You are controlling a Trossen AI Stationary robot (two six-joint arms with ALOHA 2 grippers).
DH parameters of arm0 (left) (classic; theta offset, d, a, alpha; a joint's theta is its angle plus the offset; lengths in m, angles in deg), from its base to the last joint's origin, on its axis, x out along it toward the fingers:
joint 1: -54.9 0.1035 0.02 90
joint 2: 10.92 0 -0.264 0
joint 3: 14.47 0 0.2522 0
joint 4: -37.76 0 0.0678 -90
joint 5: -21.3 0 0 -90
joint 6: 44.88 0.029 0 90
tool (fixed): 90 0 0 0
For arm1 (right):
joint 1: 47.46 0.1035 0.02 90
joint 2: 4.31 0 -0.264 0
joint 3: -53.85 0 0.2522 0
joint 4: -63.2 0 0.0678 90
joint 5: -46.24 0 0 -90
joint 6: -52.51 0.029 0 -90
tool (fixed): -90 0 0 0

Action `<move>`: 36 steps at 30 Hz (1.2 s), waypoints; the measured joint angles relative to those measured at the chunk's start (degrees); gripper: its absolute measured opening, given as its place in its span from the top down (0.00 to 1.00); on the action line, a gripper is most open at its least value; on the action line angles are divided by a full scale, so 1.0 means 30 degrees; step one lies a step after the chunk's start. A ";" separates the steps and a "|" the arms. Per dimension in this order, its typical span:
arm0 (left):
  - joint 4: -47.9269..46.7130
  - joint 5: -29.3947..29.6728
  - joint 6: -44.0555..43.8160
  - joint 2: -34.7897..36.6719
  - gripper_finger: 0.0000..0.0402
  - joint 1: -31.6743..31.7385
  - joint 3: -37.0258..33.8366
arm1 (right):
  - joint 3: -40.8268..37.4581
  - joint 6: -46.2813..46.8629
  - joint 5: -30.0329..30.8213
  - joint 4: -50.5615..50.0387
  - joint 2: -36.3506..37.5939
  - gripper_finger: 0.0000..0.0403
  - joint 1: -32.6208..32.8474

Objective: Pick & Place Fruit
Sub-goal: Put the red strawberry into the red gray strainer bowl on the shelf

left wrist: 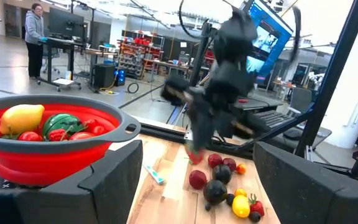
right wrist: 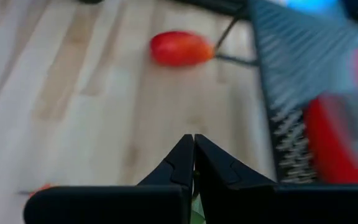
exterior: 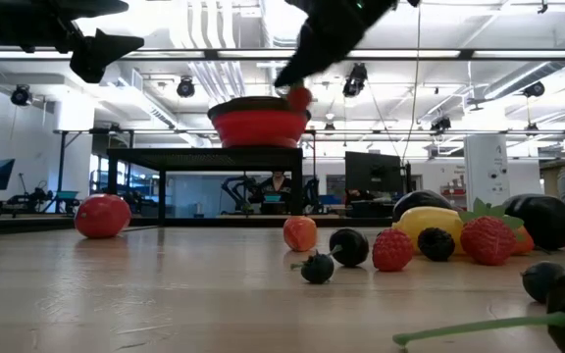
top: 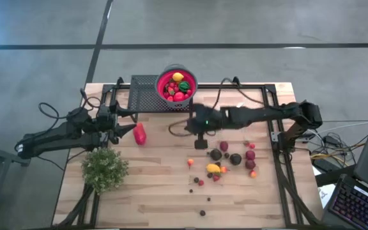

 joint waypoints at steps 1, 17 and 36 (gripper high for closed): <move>-0.0014 0.0003 -0.0004 0.0000 0.22 0.0000 0.0000 | 0.0467 -0.0420 0.0000 -0.0245 0.0014 0.98 -0.0299; -0.0092 0.0004 0.0000 0.0000 0.22 0.0002 0.0000 | 0.3710 -0.1957 -0.0831 0.0590 -0.0099 0.98 -0.6539; -0.0058 0.0000 0.0000 0.0000 0.22 0.0007 0.0000 | 0.3623 -0.1429 -0.2877 0.1445 -0.1836 0.96 -0.8473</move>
